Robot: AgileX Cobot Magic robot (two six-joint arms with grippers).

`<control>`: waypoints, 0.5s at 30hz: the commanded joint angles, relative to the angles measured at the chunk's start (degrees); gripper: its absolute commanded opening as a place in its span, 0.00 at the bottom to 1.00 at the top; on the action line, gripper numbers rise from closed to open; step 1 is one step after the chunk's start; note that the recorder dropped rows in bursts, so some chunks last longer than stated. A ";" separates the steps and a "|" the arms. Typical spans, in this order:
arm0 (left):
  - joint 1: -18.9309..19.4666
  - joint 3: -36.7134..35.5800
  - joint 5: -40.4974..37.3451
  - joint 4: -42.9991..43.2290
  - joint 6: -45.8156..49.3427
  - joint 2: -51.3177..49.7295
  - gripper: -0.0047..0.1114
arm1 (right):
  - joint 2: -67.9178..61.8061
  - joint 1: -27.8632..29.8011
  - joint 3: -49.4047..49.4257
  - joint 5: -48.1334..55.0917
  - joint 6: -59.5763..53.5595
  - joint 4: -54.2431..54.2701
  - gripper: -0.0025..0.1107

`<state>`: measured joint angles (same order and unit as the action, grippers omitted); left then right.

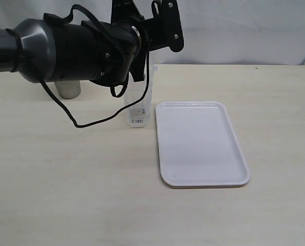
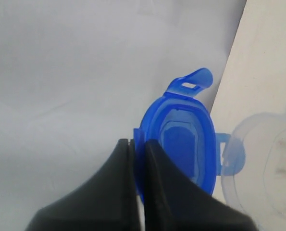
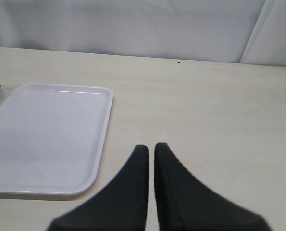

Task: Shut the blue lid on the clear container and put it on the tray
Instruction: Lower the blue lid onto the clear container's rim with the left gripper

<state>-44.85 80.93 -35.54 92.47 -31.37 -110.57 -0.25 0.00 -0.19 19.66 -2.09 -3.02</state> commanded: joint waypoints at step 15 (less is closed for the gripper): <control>-1.83 0.37 -2.11 -3.23 1.40 0.15 0.04 | 0.25 0.40 0.19 -0.04 -0.03 -0.18 0.06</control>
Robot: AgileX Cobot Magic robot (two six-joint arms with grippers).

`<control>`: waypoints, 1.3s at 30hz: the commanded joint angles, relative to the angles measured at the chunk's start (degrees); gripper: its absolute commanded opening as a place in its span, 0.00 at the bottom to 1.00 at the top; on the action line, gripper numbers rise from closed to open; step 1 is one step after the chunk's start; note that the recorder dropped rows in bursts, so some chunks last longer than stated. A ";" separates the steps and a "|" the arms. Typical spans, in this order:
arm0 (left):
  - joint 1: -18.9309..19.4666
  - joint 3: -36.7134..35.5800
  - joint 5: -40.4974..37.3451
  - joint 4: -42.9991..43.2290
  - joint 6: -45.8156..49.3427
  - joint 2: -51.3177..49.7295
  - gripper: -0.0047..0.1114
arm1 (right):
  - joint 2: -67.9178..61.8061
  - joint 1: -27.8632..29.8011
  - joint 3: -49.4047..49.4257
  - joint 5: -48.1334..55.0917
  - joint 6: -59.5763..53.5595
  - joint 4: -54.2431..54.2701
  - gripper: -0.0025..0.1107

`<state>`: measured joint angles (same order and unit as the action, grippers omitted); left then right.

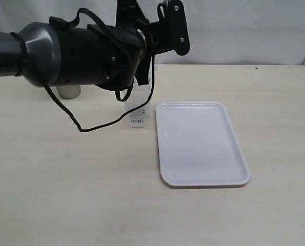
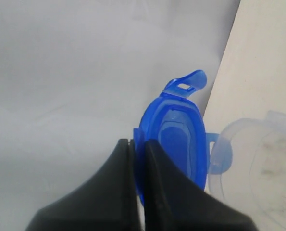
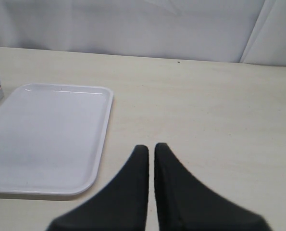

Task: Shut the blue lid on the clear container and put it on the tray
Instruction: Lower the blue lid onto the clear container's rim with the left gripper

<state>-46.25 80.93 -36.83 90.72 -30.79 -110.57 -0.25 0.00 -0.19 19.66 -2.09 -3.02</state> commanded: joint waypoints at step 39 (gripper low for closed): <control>-4.41 0.37 -4.53 -13.75 8.59 0.25 0.04 | 0.25 0.40 0.19 -0.04 -0.03 -0.18 0.06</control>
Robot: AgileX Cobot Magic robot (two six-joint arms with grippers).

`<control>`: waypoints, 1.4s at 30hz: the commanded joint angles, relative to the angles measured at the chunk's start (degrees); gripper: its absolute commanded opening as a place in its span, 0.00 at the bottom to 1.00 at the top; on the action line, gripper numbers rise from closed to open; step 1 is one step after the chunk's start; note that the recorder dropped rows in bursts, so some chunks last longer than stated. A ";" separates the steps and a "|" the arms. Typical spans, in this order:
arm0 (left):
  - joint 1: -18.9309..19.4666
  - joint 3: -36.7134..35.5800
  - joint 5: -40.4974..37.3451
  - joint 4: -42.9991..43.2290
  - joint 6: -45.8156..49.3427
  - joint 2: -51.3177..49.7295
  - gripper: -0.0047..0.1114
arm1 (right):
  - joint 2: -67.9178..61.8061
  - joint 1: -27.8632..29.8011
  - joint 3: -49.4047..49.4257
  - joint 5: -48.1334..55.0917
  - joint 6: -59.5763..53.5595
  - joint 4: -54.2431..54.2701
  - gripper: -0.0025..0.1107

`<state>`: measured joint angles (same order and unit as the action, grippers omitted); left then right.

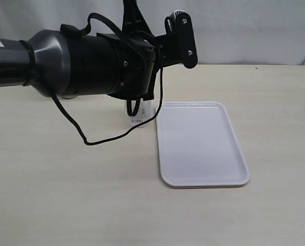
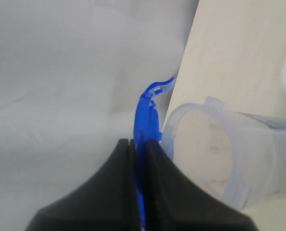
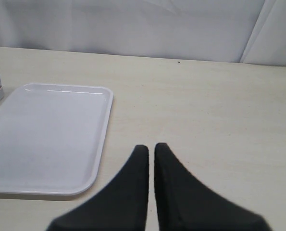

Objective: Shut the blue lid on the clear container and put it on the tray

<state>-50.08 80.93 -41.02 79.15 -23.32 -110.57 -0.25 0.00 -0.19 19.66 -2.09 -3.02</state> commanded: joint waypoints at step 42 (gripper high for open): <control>-0.58 0.37 0.46 -19.54 11.66 0.25 0.04 | 0.25 0.40 0.19 -0.04 -0.03 -0.18 0.06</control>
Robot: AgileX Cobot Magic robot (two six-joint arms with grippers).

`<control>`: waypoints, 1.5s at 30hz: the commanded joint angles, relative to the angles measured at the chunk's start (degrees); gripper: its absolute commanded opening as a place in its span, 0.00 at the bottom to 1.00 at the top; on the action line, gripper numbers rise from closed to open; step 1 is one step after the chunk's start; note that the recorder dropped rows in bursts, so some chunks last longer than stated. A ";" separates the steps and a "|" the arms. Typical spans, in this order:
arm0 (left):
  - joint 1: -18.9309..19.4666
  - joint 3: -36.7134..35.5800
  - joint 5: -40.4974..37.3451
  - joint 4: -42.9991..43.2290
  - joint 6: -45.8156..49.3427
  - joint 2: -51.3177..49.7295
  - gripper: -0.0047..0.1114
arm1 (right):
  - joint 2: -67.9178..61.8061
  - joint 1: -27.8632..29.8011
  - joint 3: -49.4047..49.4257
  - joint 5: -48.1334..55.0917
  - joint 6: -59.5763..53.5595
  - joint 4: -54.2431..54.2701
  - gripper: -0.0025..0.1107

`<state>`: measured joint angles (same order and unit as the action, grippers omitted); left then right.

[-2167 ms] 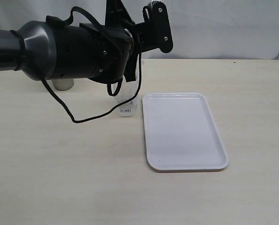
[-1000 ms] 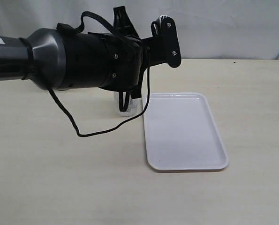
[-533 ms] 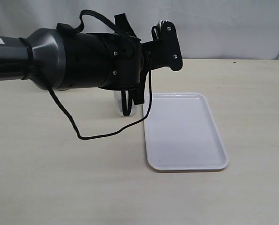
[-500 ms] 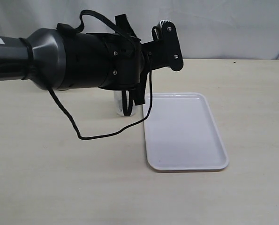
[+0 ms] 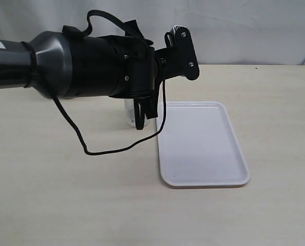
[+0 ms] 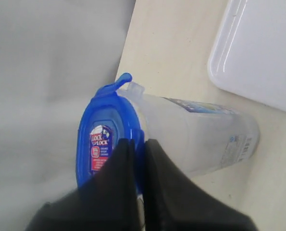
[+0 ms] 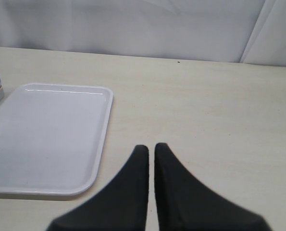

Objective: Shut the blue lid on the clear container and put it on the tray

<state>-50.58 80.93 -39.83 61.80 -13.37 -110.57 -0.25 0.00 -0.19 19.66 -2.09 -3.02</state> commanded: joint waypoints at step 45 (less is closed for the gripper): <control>0.03 0.37 0.91 -5.45 2.77 0.15 0.04 | 0.25 0.40 0.19 -0.04 -0.03 -0.18 0.06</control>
<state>-50.58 80.97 -39.15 57.63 -10.42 -110.57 -0.25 0.00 -0.19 19.66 -2.09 -3.02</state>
